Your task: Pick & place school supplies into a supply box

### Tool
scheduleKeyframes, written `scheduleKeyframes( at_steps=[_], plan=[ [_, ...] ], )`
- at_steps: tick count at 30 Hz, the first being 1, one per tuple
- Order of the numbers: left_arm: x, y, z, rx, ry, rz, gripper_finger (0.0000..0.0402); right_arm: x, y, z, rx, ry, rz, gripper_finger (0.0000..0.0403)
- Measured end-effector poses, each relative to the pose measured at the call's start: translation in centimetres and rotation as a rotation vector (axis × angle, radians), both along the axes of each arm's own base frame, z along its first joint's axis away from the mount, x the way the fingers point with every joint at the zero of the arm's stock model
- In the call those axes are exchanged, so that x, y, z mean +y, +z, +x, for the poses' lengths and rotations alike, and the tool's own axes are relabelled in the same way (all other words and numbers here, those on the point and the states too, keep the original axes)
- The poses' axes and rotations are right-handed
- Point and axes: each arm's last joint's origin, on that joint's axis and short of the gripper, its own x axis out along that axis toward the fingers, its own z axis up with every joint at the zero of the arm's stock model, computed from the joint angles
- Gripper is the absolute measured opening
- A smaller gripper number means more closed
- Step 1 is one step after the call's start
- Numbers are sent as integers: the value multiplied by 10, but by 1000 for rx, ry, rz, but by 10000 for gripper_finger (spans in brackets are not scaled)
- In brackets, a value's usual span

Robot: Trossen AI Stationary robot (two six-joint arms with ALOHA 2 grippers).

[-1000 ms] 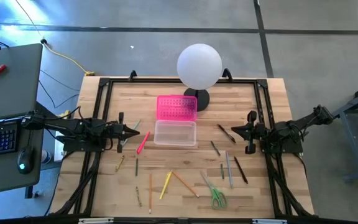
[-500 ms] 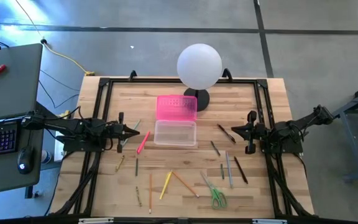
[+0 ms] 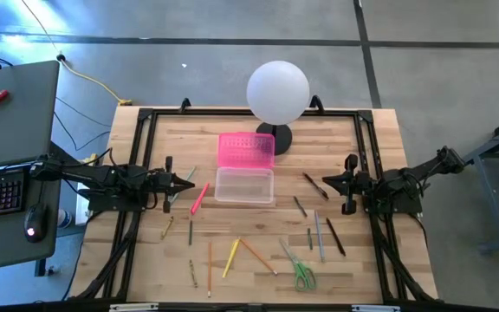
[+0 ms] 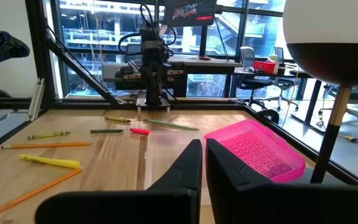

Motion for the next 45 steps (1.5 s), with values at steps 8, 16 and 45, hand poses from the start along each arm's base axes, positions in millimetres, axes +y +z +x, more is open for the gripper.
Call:
scheduleKeyframes(
  at_steps=[8, 16, 45],
  plan=[
    [0, 0, 0, 0, 0, 0, 49, 0, 0, 0, 0, 0, 0, 0],
    [0, 0, 0, 0, 0, 0, 49, 0, 0, 0, 0, 0, 0, 0],
    [0, 4, 1, -55, 39, -163, 49, -1, 17, -2, -162, 1, -2, 0]
  ],
)
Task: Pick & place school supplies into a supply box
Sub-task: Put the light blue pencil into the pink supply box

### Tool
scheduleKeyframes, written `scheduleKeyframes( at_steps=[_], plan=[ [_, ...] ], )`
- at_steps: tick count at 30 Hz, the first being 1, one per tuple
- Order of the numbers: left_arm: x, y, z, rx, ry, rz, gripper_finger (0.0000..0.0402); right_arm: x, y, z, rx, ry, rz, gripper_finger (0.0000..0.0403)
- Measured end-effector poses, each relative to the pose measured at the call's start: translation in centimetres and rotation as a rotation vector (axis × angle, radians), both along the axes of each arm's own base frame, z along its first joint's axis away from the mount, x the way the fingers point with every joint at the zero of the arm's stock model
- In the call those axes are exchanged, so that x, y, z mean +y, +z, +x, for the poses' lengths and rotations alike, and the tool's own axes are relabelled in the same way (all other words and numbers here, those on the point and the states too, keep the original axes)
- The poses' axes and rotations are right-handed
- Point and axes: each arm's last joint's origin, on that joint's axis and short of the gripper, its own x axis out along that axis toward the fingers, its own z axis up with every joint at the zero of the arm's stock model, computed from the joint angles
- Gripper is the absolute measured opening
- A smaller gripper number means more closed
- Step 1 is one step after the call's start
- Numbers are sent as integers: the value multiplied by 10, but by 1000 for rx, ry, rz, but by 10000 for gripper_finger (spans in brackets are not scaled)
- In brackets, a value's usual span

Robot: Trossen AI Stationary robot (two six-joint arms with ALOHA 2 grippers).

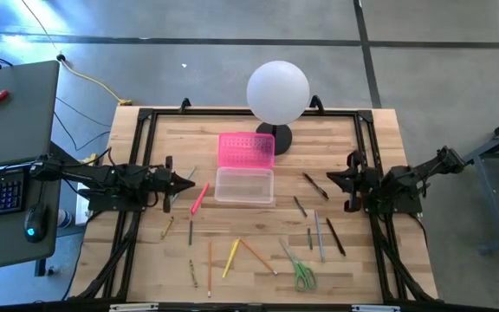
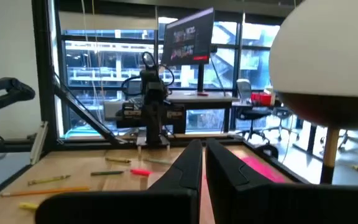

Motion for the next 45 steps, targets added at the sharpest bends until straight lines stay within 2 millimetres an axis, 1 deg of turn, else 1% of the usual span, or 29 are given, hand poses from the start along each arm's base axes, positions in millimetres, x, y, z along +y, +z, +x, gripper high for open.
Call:
scheduleKeyframes(
  at_steps=[5, 10, 13, 15, 17, 19, 21, 23, 27, 29, 32, 34, 37, 45],
  plan=[
    [0, 2, 0, -28, 5, -43, 49, -2, 6, -2, -42, -52, -40, 0],
    [0, 3, 1, -34, 9, -65, 49, -1, 4, -1, -25, -55, -50, 0],
    [-1, 5, 1, -56, -21, -96, 49, -2, 4, -1, -28, -56, -49, 0],
    [-2, 7, 1, -78, -52, -80, 49, -2, 5, -1, -32, -62, -58, 0],
    [-2, 11, 2, -112, -53, -89, 49, -3, 6, -2, -39, -97, -70, 0],
    [-1, 16, 1, -143, -12, -146, 49, -5, 8, -3, -46, -161, -76, 0],
    [1, 23, 0, -157, 41, -158, 49, -7, 10, -4, -54, -221, -50, 0],
    [2, 30, -1, -147, 71, -102, 49, -8, 10, -5, -46, -278, -28, 0],
    [4, 50, -5, -100, 110, 123, 49, -10, 9, -5, -36, -324, -14, 0],
    [7, 58, -7, -83, 175, 173, 49, -9, 9, -5, -41, -309, -5, 0],
    [9, 65, -8, -51, 258, 199, 49, -7, 9, -4, -68, -230, 57, 0],
    [10, 63, -8, -14, 282, 239, 49, -6, 8, -2, -64, -199, 82, 0],
    [11, 60, -6, 51, 311, 324, 49, -5, 5, 0, -38, -200, 102, 0],
    [10, 50, 8, 155, 352, 333, 49, -1, -5, 10, 54, -205, 116, 0]
  ],
)
